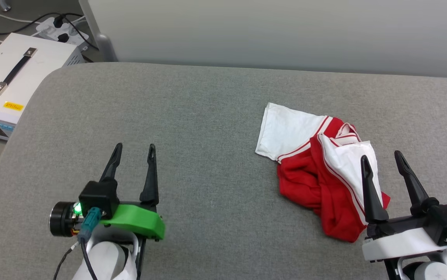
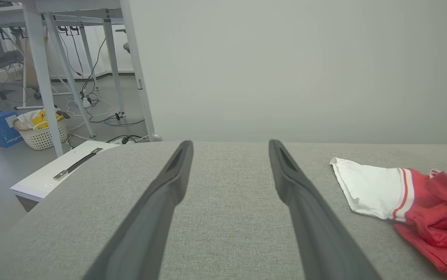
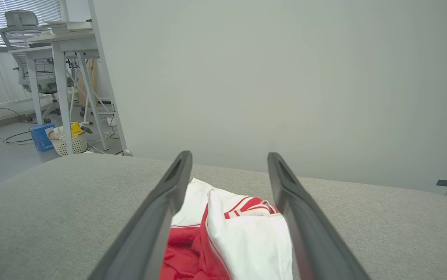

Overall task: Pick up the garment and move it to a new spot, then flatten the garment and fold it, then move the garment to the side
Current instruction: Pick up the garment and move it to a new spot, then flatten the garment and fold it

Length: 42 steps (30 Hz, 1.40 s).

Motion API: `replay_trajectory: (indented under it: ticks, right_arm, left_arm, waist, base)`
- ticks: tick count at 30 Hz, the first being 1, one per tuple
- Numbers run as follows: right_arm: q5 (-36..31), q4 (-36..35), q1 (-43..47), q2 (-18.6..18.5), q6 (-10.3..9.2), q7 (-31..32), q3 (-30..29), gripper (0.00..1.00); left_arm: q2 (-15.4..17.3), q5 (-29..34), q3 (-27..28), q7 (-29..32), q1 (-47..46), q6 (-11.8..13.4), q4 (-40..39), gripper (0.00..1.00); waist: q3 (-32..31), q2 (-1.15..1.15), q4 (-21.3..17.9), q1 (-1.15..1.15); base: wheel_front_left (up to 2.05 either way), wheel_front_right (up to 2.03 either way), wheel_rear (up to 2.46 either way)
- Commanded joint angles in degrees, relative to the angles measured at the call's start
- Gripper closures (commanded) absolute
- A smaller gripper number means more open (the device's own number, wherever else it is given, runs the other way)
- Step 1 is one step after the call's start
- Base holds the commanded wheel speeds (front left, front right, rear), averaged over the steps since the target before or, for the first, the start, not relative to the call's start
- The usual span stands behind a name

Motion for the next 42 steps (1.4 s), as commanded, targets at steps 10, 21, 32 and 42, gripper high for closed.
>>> replay_trajectory:
  ticks: [10, 21, 32, 42]
  right_arm:
    - [1.59, 1.15, 2.9, -0.08, -0.05, -0.26, -1.39, 0.0]
    - [3.22, 2.17, 4.86, -0.08, -0.05, -0.26, -2.96, 0.0]
    - [3.83, 2.57, 5.24, -0.08, -0.05, -0.26, -3.21, 0.0]
    - [3.73, 2.46, 4.2, -0.08, -0.05, -0.26, -2.67, 0.0]
  left_arm:
    - [-4.8, 6.48, 6.49, -0.33, 8.22, -5.62, -1.11, 0.0]
    - [-8.3, 10.56, 9.79, -0.33, 11.36, -9.71, -0.89, 0.0]
    - [-10.11, 12.59, 12.61, -0.34, 12.29, -11.65, -0.69, 0.0]
    - [-10.59, 13.08, 14.31, -0.34, 9.87, -14.24, 1.37, 0.0]
  waist:
    - [-1.79, 0.0, -0.21, 0.0]
    - [-2.46, 0.0, -0.37, 0.0]
    - [-2.36, 0.0, -0.41, 0.0]
    - [-1.18, 0.0, -1.22, 0.0]
  base:
    - [0.0, 0.0, 0.0]
    - [0.0, 0.0, 0.0]
    - [0.0, 0.0, 0.0]
    - [0.0, 0.0, 0.0]
